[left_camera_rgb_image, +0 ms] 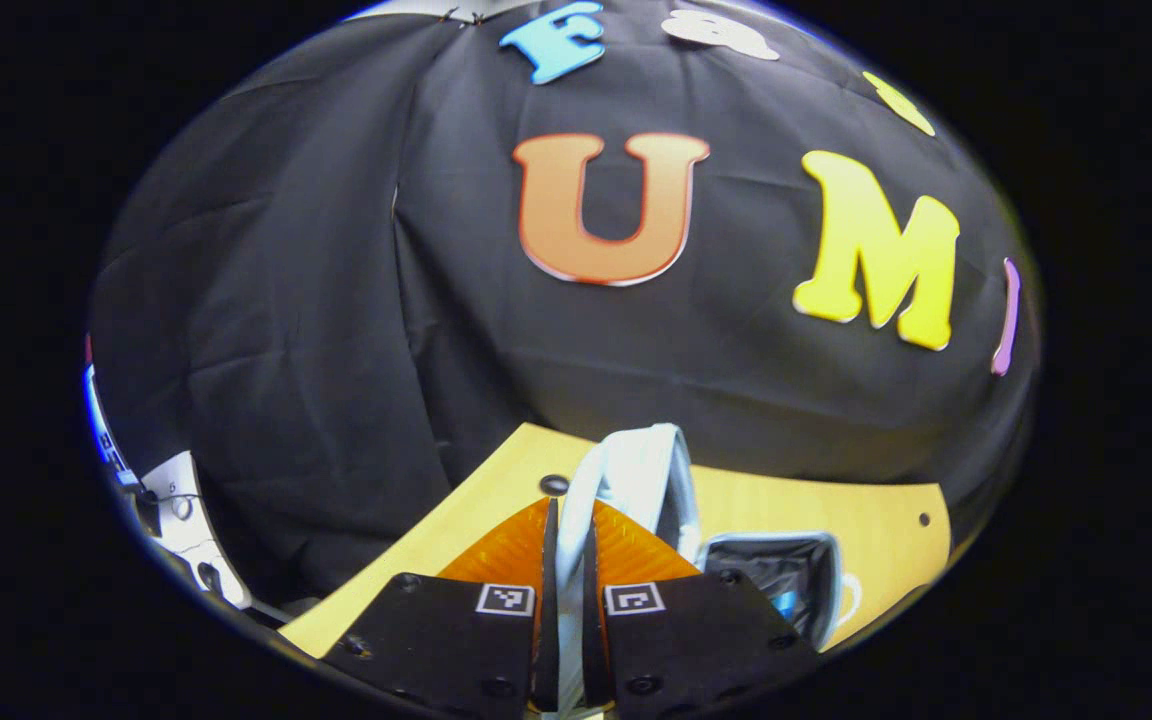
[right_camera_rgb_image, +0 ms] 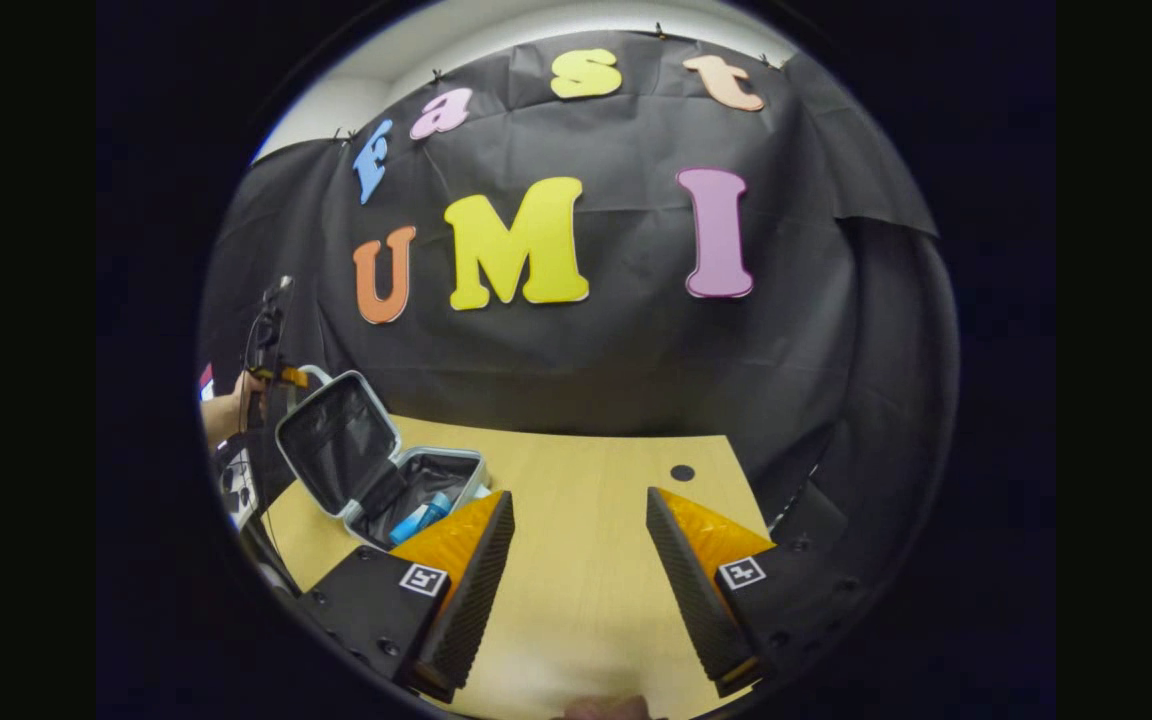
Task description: First open the suitcase, pack the skin care products into it, and then close the suitcase.
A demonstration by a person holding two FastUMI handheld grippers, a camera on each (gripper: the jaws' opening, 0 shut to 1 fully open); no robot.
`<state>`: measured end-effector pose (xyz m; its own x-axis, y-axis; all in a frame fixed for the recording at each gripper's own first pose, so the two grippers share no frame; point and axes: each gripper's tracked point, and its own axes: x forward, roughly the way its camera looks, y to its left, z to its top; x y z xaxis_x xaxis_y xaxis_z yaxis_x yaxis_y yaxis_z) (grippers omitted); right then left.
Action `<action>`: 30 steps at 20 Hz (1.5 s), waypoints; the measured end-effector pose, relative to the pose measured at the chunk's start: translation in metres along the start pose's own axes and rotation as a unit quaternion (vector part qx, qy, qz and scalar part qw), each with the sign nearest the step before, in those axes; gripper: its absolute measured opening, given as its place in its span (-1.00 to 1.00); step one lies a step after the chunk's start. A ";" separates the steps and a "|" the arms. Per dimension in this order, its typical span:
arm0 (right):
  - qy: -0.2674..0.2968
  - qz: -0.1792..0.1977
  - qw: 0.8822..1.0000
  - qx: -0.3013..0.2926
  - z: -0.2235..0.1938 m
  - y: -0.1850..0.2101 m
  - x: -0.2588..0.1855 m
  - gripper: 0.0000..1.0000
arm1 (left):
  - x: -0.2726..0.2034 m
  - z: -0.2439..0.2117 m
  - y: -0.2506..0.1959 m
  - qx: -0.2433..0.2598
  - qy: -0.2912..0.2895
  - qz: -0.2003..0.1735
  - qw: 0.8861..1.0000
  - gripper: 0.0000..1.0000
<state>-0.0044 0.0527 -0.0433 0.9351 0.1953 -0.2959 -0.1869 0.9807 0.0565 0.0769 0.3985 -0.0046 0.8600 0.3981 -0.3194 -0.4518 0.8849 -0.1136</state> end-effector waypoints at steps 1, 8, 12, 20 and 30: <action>-0.010 -0.010 1.000 -0.003 0.004 -0.013 -0.007 0.60 | -0.008 0.001 -0.025 -0.005 -0.011 -0.007 1.000 -0.77; -0.008 -0.077 0.997 -0.005 -0.003 -0.083 -0.039 0.60 | -0.045 -0.033 -0.189 0.004 -0.045 -0.062 0.997 -0.77; 0.008 -0.113 0.993 -0.037 -0.012 -0.117 -0.060 0.60 | -0.039 -0.093 -0.284 0.046 -0.028 -0.122 0.991 -0.77; 0.049 -0.165 0.984 -0.037 -0.033 -0.155 -0.082 0.62 | -0.005 -0.215 -0.349 0.064 0.050 -0.156 0.984 -0.76; 0.062 -0.149 0.986 -0.039 -0.039 -0.150 -0.068 0.62 | 0.004 -0.259 -0.361 0.160 0.045 -0.131 0.977 -0.76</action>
<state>-0.0515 -0.1076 -0.0691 0.9092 -0.1074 -0.4022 0.0628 0.9905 -0.1225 0.1820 0.0183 -0.2087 0.9052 0.1375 -0.4021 -0.1090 0.9897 0.0931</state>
